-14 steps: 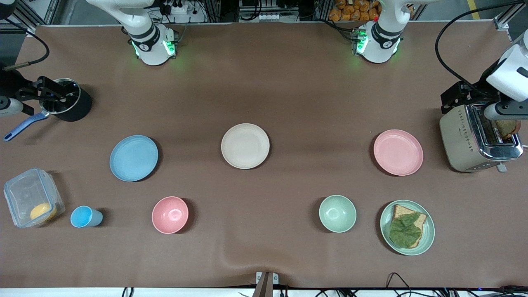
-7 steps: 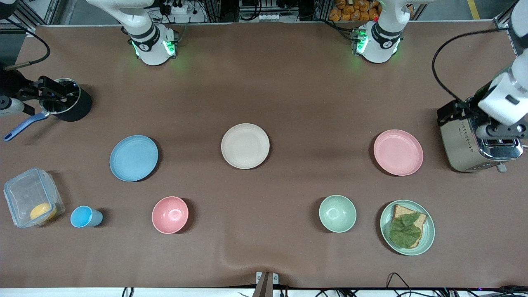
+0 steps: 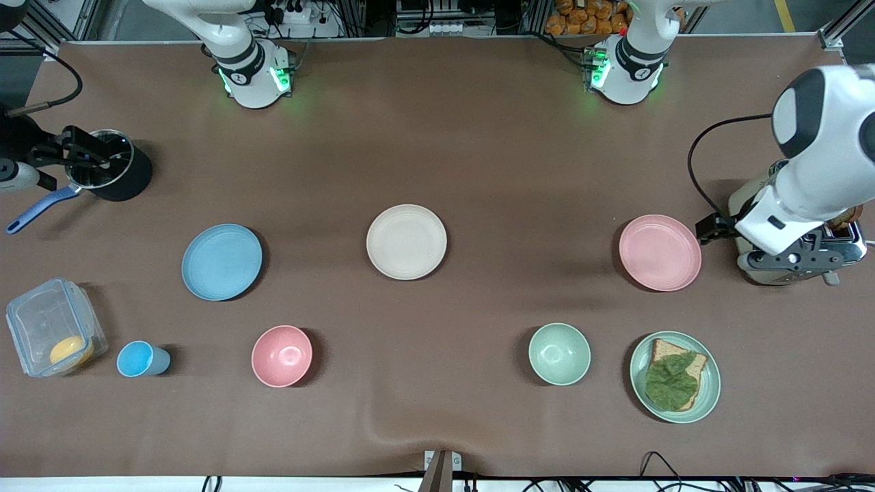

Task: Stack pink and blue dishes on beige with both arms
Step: 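Move the left gripper toward the rim of the pink plate, then grasp the pink plate rim with the left gripper and lift it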

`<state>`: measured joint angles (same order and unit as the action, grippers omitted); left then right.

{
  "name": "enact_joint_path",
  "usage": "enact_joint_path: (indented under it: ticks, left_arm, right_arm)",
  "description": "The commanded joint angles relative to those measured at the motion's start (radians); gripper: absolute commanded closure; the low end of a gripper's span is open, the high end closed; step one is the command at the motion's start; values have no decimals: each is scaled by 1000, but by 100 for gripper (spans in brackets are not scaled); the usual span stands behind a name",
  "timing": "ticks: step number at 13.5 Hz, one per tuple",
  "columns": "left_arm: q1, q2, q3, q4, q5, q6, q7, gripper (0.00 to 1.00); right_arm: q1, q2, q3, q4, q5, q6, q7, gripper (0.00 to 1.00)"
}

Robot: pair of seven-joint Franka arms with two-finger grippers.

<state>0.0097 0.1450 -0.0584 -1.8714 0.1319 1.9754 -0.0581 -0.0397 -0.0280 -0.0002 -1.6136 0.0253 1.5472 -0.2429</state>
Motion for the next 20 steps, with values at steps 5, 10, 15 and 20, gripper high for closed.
enact_joint_path:
  ticks: [5, 10, 15, 20]
  left_arm:
    - [113, 137, -6, -112, 17, 187, 69, 0]
    - [144, 251, -3, -114, 17, 243, 70, 0]
    - [176, 333, -3, -114, 48, 304, 72, 3]
    - [196, 360, -4, -115, 49, 336, 72, 26]
  right_arm:
    - [-22, 3, 12, 14, -4, -16, 5, 0]
    - [-22, 3, 12, 17, -2, -16, 5, 0]
    - [-19, 4, 12, 18, -5, -15, 5, 0]
    - [-14, 4, 17, 20, -5, -16, 5, 0]
